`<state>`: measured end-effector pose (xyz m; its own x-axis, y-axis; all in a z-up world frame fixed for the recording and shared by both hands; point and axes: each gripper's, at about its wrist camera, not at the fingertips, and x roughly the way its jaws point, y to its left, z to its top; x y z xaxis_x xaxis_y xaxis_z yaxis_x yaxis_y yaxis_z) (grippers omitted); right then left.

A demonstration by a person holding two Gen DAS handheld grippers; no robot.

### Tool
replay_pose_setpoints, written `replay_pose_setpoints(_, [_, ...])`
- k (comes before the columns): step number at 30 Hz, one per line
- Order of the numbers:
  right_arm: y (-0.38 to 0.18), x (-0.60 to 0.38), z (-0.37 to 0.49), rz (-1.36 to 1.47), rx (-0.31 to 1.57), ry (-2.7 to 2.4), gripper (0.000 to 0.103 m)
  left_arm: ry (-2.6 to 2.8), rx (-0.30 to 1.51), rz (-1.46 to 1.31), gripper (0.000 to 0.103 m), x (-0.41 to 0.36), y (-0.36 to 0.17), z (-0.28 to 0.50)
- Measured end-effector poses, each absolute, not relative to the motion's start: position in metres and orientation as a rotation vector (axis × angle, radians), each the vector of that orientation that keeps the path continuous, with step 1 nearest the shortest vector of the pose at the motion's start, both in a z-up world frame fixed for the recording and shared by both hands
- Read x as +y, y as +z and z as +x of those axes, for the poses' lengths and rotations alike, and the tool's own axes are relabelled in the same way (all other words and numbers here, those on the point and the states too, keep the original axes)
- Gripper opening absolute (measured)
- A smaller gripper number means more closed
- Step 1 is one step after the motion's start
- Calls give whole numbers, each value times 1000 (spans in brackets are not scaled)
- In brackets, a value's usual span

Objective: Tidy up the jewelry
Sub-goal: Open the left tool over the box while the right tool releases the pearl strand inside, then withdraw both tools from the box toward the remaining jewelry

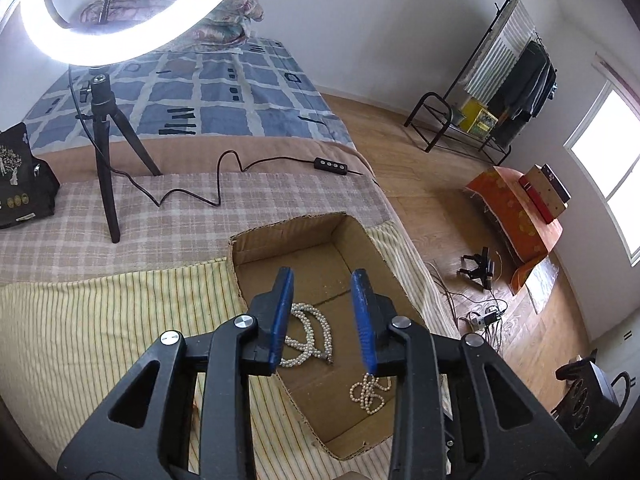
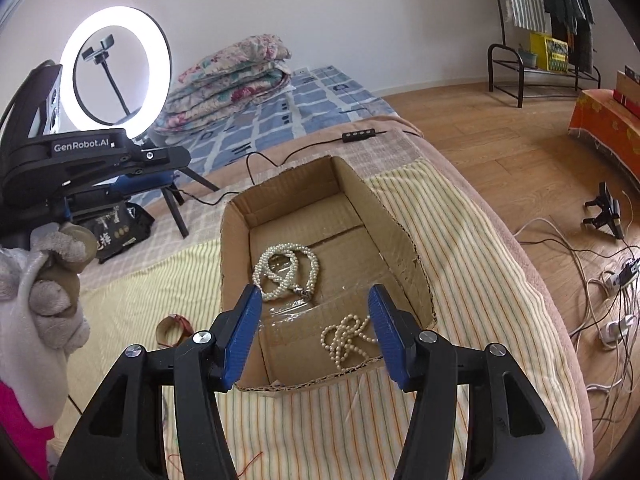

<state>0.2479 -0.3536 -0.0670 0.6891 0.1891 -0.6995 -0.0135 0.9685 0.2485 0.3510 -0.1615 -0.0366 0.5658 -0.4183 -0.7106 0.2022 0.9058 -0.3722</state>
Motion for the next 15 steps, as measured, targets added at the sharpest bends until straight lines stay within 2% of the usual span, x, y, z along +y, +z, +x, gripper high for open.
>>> replay_pose_setpoints(11, [-46, -334, 228, 148, 763, 126, 55, -322, 839, -230, 29, -123, -13, 319])
replay_pose_setpoints(13, [-43, -329, 224, 128, 750, 137, 55, -305, 814, -221, 38, -111, -6, 310])
replay_pose_setpoints(14, [-42, -325, 222, 116, 746, 146, 58, -297, 801, -218, 47, -106, -4, 305])
replay_pose_setpoints(15, [-41, -322, 220, 102, 743, 159, 60, -286, 786, -216, 52, -99, -1, 299])
